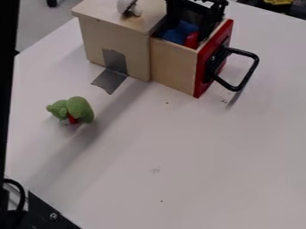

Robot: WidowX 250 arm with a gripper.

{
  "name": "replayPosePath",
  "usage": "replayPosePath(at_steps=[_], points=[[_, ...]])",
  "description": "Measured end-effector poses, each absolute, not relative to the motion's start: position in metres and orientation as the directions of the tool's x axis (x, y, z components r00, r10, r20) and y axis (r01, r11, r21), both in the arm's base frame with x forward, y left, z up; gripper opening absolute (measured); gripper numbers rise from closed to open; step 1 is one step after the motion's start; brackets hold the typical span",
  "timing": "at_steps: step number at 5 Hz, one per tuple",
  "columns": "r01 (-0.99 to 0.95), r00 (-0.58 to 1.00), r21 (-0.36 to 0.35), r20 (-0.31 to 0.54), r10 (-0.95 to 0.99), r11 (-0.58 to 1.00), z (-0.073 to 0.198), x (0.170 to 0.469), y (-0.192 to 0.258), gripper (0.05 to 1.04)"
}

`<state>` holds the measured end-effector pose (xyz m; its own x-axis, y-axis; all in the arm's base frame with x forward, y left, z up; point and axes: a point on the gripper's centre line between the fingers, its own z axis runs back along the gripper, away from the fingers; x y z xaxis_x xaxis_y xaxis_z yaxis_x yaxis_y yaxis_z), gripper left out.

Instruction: Put the red brush on the table

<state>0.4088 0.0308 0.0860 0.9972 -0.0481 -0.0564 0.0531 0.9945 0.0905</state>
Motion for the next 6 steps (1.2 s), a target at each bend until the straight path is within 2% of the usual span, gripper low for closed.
replayPosePath(at_steps=[1, 4, 5, 6], points=[[0.056, 0.996, 0.096, -0.073, -0.049, 0.994, 0.076, 0.409, 0.031, 0.986], [0.055, 0.996, 0.014, -0.076, -0.054, 0.998, 0.054, 0.410, 0.011, 0.958], [0.050, 0.996, 0.009, -0.073, -0.049, 0.999, 0.052, 0.409, 0.008, 0.678], [0.052, 0.997, 0.028, -0.058, -0.050, 0.998, 0.051, 0.410, 0.009, 0.555]])
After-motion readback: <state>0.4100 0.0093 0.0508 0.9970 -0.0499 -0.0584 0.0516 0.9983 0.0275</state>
